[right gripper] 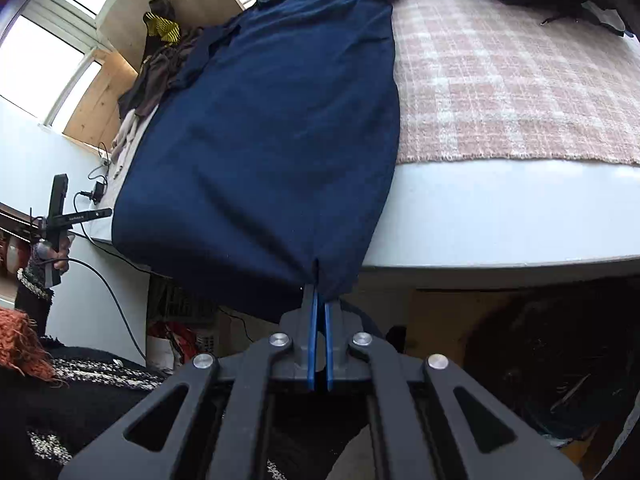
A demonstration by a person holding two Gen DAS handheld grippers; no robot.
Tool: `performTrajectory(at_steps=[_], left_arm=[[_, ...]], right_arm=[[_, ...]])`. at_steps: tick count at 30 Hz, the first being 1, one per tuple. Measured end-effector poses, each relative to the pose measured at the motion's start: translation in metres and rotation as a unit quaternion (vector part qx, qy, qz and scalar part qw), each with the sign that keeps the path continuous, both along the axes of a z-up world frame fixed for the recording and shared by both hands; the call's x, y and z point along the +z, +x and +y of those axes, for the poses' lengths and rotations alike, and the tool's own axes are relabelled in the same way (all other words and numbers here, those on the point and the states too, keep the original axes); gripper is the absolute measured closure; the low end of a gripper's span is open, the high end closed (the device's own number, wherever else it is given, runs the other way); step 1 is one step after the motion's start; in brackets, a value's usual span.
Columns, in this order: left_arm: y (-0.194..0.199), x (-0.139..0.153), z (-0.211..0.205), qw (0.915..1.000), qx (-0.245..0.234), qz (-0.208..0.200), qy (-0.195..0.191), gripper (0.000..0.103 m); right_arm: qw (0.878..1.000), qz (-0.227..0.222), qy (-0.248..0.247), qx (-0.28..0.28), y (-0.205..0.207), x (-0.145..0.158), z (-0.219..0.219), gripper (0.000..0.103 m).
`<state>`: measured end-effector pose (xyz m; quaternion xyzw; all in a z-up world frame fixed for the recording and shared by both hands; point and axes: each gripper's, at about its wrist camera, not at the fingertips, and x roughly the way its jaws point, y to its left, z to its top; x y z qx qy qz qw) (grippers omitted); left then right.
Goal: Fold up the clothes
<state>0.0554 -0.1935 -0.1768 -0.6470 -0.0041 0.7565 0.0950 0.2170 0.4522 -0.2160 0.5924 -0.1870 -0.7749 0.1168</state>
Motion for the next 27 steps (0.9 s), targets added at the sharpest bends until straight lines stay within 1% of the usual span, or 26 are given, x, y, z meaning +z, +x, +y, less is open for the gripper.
performTrajectory(at_steps=[2, 4, 5, 6, 7, 9, 11, 14, 16, 17, 19, 21, 22, 23, 24, 25, 26, 27], left_arm=[[0.009, 0.007, -0.009, 0.9999, 0.005, 0.006, 0.013, 0.100], [0.022, 0.015, -0.018, 0.9995, 0.004, 0.013, 0.029, 0.092], [0.030, 0.019, -0.022, 0.9991, 0.002, 0.016, 0.039, 0.082], [0.038, 0.021, -0.024, 0.9990, -0.005, 0.017, 0.042, 0.075], [0.047, 0.023, -0.026, 0.9988, -0.011, 0.018, 0.044, 0.074], [0.064, 0.018, -0.022, 0.9983, -0.030, 0.009, 0.049, 0.074], [0.073, 0.010, -0.016, 0.9979, -0.045, -0.001, 0.048, 0.074], [0.075, -0.006, -0.009, 0.9974, -0.056, -0.016, 0.043, 0.074], [0.076, -0.016, -0.008, 0.9969, -0.057, -0.025, 0.049, 0.074], [0.076, -0.019, -0.008, 0.9969, -0.053, -0.027, 0.052, 0.074], [0.059, -0.029, 0.007, 0.9968, -0.040, -0.031, 0.062, 0.074], [0.054, -0.031, 0.000, 0.9955, -0.025, -0.040, 0.083, 0.078], [0.054, -0.031, 0.000, 0.9950, -0.027, -0.039, 0.088, 0.081], [0.055, -0.030, 0.000, 0.9945, -0.029, -0.038, 0.093, 0.098], [0.056, -0.029, 0.000, 0.9940, -0.031, -0.037, 0.098, 0.101], [0.056, -0.028, 0.000, 0.9935, -0.033, -0.036, 0.103, 0.101], [0.047, -0.028, 0.007, 0.9932, -0.042, -0.033, 0.103, 0.101], [0.044, -0.026, 0.009, 0.9932, -0.046, -0.031, 0.102, 0.101]], right_arm=[[0.999, -0.033, 0.003, -0.007, -0.002, -0.019, 0.004, 0.099], [0.999, -0.050, 0.018, -0.013, -0.001, -0.027, 0.011, 0.097], [0.998, -0.052, 0.018, -0.015, 0.000, -0.028, 0.014, 0.096], [0.998, -0.051, 0.015, -0.015, 0.001, -0.028, 0.017, 0.091], [0.999, -0.050, 0.012, -0.016, 0.003, -0.028, 0.020, 0.083], [0.999, -0.042, 0.006, -0.019, 0.003, -0.027, 0.023, 0.076], [0.999, -0.032, -0.001, -0.021, 0.003, -0.026, 0.026, 0.075], [0.999, -0.033, 0.003, -0.003, -0.004, -0.030, 0.019, 0.073], [0.999, -0.038, 0.009, 0.015, -0.008, -0.034, 0.013, 0.065], [0.999, -0.038, 0.010, 0.019, -0.009, -0.036, 0.011, 0.064], [0.999, -0.036, 0.011, 0.023, -0.011, -0.037, 0.009, 0.063], [0.999, -0.034, 0.012, 0.026, -0.013, -0.039, 0.008, 0.063], [0.999, -0.031, 0.011, 0.026, -0.014, -0.040, 0.007, 0.063], [0.999, -0.028, 0.008, 0.027, -0.014, -0.040, 0.007, 0.063], [0.999, -0.024, 0.003, 0.028, -0.013, -0.041, 0.007, 0.063], [0.999, -0.021, -0.002, 0.029, -0.013, -0.041, 0.007, 0.063], [0.999, -0.020, -0.008, 0.029, -0.012, -0.042, 0.008, 0.064], [0.999, -0.018, -0.018, 0.031, -0.011, -0.040, 0.008, 0.077]])
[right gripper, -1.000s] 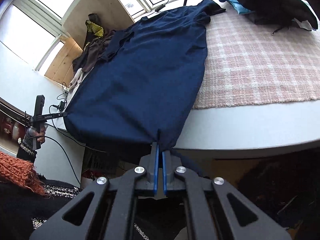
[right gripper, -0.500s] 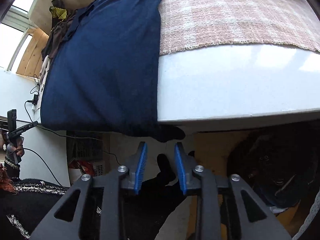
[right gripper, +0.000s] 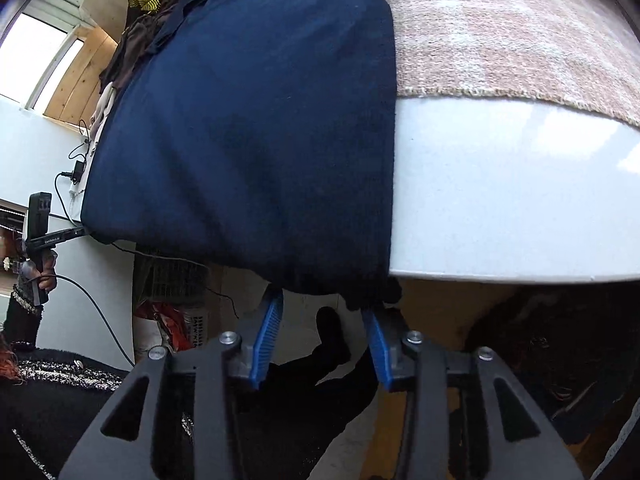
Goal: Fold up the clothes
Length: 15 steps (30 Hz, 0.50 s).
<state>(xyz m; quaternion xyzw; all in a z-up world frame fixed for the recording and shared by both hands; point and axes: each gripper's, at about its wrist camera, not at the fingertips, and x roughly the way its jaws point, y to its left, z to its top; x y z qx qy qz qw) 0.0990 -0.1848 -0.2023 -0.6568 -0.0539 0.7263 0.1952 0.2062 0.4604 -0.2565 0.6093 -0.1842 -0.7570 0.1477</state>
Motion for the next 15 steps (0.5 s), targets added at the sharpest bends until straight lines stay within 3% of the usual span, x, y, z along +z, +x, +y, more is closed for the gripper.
performTrajectory(at_steps=[1, 4, 9, 12, 15], left_arm=[[-0.004, 0.002, 0.001, 1.0000, -0.004, 0.002, -0.001, 0.101], [-0.002, 0.020, -0.005, 1.0000, -0.003, 0.007, 0.005, 0.101], [-0.008, 0.081, -0.031, 0.9990, 0.008, 0.039, 0.017, 0.101], [-0.012, 0.080, -0.036, 0.9991, 0.000, 0.039, 0.015, 0.101], [0.002, 0.021, 0.004, 0.9999, 0.008, -0.011, -0.002, 0.101]], right_arm=[[1.000, 0.002, -0.011, 0.002, 0.001, 0.002, 0.000, 0.101], [0.999, 0.015, -0.024, 0.025, 0.011, 0.023, -0.003, 0.101], [0.997, 0.061, -0.034, 0.046, 0.032, 0.089, 0.000, 0.101], [0.996, 0.081, -0.025, 0.034, 0.041, 0.107, 0.011, 0.102], [0.999, 0.042, 0.015, 0.022, 0.040, 0.076, 0.015, 0.102]])
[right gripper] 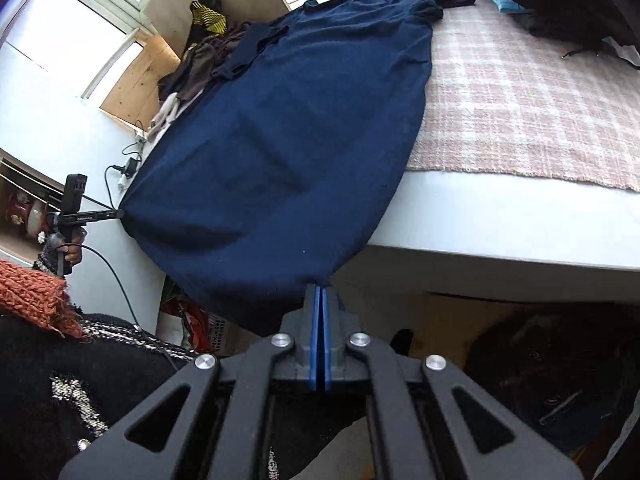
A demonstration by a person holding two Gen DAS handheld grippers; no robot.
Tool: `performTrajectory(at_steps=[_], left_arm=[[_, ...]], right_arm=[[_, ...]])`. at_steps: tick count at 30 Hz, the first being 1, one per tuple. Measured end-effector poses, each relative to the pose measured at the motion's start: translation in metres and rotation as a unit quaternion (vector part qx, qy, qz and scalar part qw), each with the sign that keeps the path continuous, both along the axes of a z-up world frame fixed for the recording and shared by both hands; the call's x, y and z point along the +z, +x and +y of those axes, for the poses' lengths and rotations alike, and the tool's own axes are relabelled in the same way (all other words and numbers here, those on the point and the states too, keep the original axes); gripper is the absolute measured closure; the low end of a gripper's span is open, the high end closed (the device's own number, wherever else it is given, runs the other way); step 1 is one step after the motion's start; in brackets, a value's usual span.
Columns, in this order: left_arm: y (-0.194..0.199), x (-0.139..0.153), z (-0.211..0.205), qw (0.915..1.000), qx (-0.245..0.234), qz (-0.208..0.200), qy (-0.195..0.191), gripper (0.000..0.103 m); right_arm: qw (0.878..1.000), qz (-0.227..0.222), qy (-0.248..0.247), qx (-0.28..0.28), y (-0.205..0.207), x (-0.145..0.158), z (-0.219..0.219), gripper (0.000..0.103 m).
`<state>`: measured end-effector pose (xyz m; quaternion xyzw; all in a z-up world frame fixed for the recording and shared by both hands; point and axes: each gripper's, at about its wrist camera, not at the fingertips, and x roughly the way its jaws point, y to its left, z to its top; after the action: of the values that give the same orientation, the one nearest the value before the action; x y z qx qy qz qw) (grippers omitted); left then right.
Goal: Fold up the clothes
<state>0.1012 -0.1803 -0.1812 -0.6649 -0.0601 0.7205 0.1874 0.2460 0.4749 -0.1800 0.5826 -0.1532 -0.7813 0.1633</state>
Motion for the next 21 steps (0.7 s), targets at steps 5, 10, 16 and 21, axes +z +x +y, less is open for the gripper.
performTrajectory(at_steps=[5, 10, 16, 21], left_arm=[[0.004, -0.033, -0.002, 0.9982, -0.019, -0.039, -0.041, 0.100], [0.009, 0.001, -0.020, 0.9985, 0.019, -0.011, -0.050, 0.100], [-0.018, 0.031, 0.017, 0.9977, 0.015, 0.059, -0.028, 0.092], [-0.038, -0.002, 0.050, 0.9974, 0.040, 0.039, -0.045, 0.091]], right_arm=[[0.993, -0.103, 0.061, -0.023, -0.010, -0.043, 0.006, 0.101], [0.996, -0.002, 0.061, -0.064, -0.034, 0.038, 0.025, 0.077], [0.985, 0.102, 0.106, -0.085, -0.177, 0.085, 0.041, 0.057], [0.993, 0.053, 0.070, -0.076, -0.297, 0.033, 0.051, 0.057]])
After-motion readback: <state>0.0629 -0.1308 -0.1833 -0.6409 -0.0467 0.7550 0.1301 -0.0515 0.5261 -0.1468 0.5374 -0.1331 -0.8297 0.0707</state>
